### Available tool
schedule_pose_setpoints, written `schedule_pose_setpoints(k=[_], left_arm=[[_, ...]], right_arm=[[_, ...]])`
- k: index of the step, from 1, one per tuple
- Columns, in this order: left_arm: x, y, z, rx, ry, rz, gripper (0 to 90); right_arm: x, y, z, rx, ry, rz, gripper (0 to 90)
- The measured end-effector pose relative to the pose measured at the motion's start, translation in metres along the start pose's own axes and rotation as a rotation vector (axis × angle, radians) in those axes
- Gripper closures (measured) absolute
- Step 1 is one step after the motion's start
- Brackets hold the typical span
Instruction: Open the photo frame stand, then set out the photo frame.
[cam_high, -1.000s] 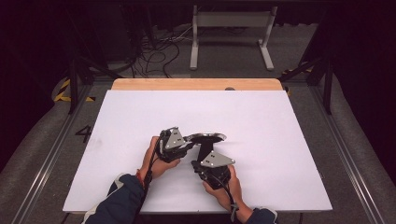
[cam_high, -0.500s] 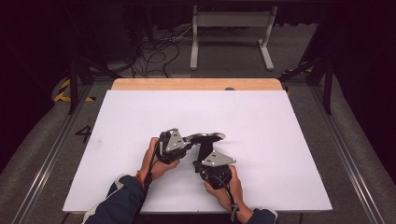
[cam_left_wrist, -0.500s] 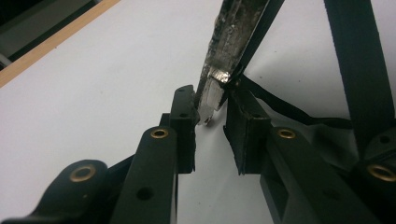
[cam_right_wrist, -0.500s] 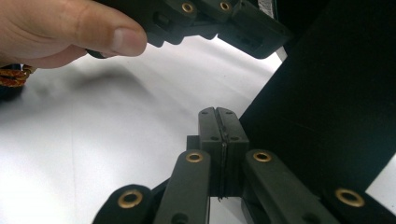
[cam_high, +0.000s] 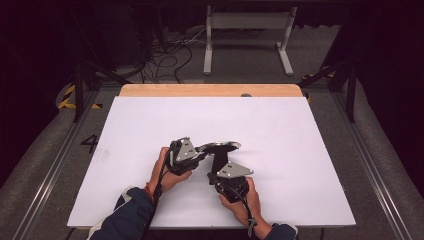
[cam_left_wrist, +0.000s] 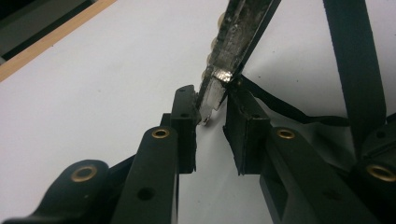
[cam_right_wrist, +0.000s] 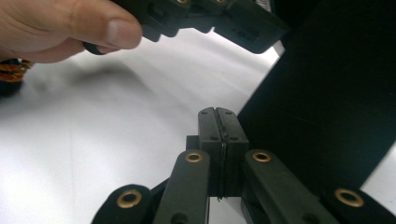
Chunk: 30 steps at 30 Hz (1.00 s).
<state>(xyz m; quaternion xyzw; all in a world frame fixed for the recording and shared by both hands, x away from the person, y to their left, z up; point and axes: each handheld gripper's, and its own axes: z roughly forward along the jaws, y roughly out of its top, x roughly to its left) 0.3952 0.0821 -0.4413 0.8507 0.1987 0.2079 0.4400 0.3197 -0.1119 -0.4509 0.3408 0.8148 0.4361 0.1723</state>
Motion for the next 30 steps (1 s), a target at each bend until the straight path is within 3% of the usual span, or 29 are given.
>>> schedule_pose_setpoints(k=[9,17,30], left_arm=[[0.002,0.000,0.003,-0.038,-0.033,-0.020,69.6],[-0.001,0.000,0.003,-0.033,-0.003,-0.005,71.2],[-0.007,0.001,0.002,-0.020,0.014,0.020,76.4]], right_arm=[[0.003,0.006,0.003,-0.023,-0.001,-0.012,90.0],[0.006,0.010,0.007,-0.030,-0.016,-0.033,90.0],[0.005,0.008,0.013,0.000,-0.039,-0.008,90.0]])
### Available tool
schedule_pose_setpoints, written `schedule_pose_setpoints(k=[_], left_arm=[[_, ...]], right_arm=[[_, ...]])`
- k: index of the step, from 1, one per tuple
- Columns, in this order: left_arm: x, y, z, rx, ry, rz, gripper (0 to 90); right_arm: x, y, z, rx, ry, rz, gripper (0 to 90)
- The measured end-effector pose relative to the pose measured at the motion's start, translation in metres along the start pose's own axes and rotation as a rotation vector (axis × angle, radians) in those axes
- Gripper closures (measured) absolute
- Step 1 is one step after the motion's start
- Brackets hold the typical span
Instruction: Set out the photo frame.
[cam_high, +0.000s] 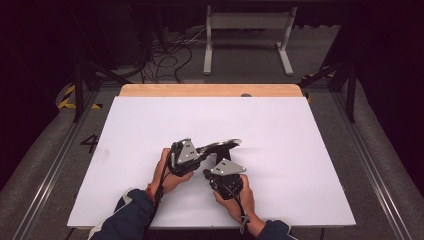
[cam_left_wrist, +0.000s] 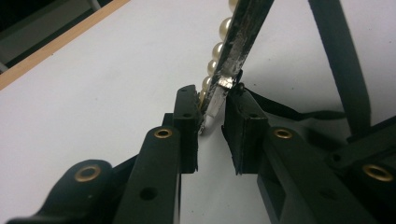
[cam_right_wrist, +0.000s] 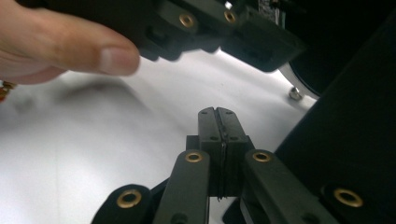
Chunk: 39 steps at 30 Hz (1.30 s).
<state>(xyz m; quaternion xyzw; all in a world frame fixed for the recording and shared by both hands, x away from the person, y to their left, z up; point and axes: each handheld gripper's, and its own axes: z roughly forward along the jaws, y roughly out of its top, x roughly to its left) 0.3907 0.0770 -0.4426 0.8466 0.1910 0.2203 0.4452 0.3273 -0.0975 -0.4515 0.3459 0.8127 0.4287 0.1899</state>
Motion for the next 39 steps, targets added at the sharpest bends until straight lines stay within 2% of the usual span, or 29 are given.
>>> schedule_pose_setpoints(k=[6,16,32,39], left_arm=[[0.000,0.000,-0.001,0.004,0.004,0.005,77.1],[-0.001,0.000,-0.003,0.013,0.006,0.018,78.1],[-0.003,0.002,-0.004,0.015,-0.017,0.033,79.6],[-0.002,0.003,-0.003,0.003,-0.020,0.020,78.2]], right_arm=[[-0.006,-0.003,-0.001,0.015,-0.003,0.026,90.0],[-0.007,-0.007,-0.005,0.021,0.002,0.013,90.0],[-0.018,-0.012,-0.012,0.035,0.013,0.016,90.0],[-0.022,-0.012,-0.014,0.043,0.027,0.010,90.0]])
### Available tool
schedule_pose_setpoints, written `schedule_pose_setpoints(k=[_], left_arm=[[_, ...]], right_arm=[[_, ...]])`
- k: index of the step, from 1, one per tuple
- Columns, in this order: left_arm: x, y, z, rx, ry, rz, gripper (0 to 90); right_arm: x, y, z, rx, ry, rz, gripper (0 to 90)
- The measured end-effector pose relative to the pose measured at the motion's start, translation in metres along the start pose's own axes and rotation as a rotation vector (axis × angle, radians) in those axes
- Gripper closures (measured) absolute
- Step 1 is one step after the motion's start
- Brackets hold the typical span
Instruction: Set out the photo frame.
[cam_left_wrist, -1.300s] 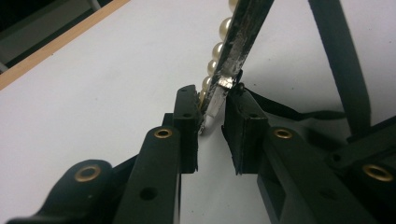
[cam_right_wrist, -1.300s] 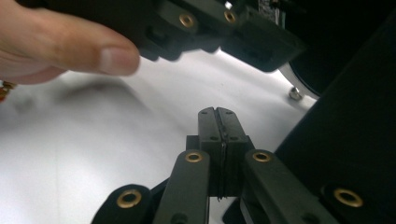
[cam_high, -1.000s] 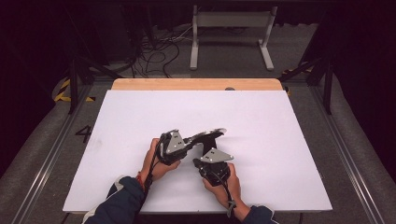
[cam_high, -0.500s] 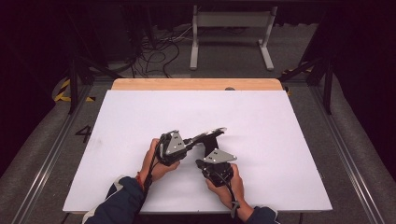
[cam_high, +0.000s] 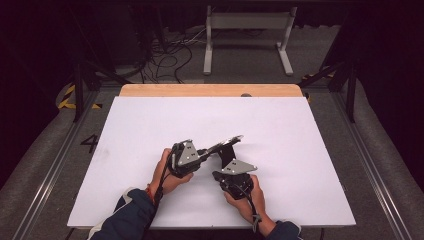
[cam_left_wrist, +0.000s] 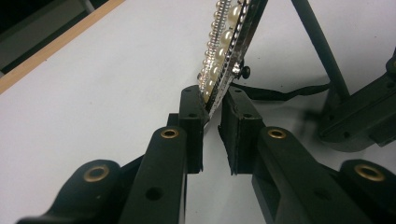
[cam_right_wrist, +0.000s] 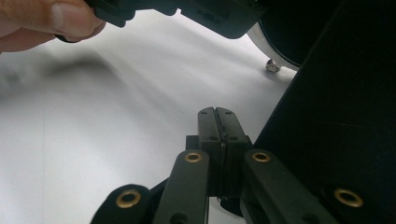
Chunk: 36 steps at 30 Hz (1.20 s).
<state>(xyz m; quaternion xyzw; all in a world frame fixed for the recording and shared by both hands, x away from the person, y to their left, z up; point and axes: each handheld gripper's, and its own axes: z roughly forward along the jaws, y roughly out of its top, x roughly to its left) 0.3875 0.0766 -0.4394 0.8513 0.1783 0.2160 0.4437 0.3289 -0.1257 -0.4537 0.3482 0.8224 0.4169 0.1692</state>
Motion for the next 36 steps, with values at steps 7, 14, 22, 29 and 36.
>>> schedule_pose_setpoints(k=[7,14,22,29,36], left_arm=[[-0.002,0.005,0.008,-0.018,0.015,-0.051,65.0],[-0.002,0.005,0.014,-0.023,0.025,-0.077,63.7],[-0.004,0.005,0.014,-0.033,0.009,-0.064,73.9],[-0.008,0.004,0.011,-0.018,0.022,-0.033,76.0],[-0.013,0.005,0.007,0.002,0.034,-0.014,76.4]], right_arm=[[0.000,-0.002,0.002,0.005,0.009,-0.006,90.0],[0.001,-0.002,0.003,0.003,0.007,-0.009,90.0],[0.001,-0.003,0.003,0.002,0.000,-0.003,90.0],[-0.003,-0.005,0.001,0.009,-0.006,0.009,90.0],[-0.010,-0.006,-0.003,0.012,-0.001,0.019,90.0]])
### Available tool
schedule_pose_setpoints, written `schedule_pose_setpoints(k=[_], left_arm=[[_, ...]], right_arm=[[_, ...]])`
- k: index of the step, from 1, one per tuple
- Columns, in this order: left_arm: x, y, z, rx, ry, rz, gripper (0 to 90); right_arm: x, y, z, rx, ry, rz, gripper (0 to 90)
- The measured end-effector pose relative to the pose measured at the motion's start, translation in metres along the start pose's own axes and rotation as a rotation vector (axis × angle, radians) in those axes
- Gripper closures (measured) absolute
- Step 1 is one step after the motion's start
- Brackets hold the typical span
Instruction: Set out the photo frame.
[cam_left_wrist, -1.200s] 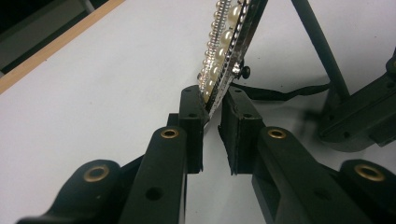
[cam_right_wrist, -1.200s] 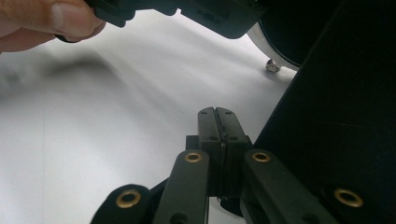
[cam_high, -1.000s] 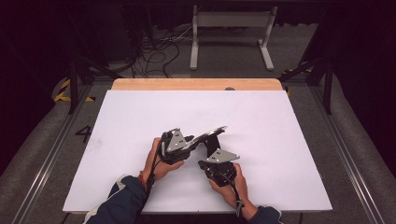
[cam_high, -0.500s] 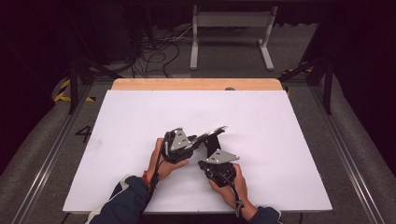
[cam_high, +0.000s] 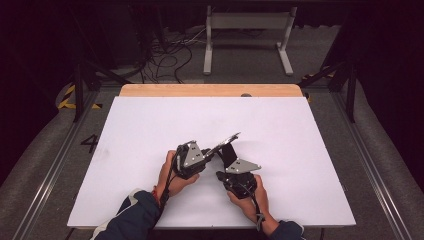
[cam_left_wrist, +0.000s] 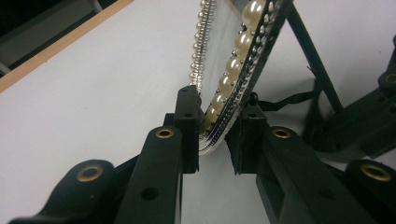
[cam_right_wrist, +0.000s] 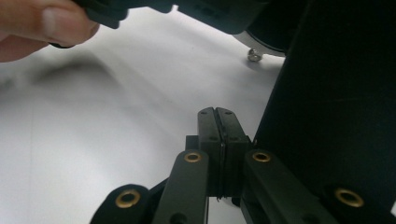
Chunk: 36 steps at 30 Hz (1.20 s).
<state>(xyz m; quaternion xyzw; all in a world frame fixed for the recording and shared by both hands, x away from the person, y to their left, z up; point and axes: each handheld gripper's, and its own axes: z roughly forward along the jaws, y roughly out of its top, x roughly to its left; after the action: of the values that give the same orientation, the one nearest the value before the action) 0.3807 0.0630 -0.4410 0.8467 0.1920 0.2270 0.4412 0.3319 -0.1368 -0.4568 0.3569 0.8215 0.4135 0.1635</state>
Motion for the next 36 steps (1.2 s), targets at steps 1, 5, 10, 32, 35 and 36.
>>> schedule_pose_setpoints(k=[1,5,10,32,35,36], left_arm=[[-0.001,0.000,-0.001,0.002,0.003,0.003,76.4],[-0.006,0.002,-0.002,0.008,0.009,0.010,76.6],[-0.008,0.003,-0.002,0.007,0.016,0.010,76.5],[-0.001,-0.002,0.008,-0.006,-0.006,-0.042,68.0],[-0.001,-0.003,0.010,0.005,-0.008,-0.040,69.0],[-0.001,-0.003,0.011,0.004,-0.014,-0.044,69.3]], right_arm=[[-0.001,0.000,0.000,0.000,-0.002,0.000,90.0],[-0.009,-0.001,-0.002,0.002,-0.010,0.005,90.0],[-0.017,-0.002,-0.004,0.000,-0.010,0.001,90.0],[-0.023,-0.003,-0.012,0.013,-0.015,-0.021,90.0],[-0.025,-0.005,-0.010,0.014,-0.015,-0.006,90.0],[-0.025,-0.005,-0.010,0.016,-0.014,-0.001,90.0]])
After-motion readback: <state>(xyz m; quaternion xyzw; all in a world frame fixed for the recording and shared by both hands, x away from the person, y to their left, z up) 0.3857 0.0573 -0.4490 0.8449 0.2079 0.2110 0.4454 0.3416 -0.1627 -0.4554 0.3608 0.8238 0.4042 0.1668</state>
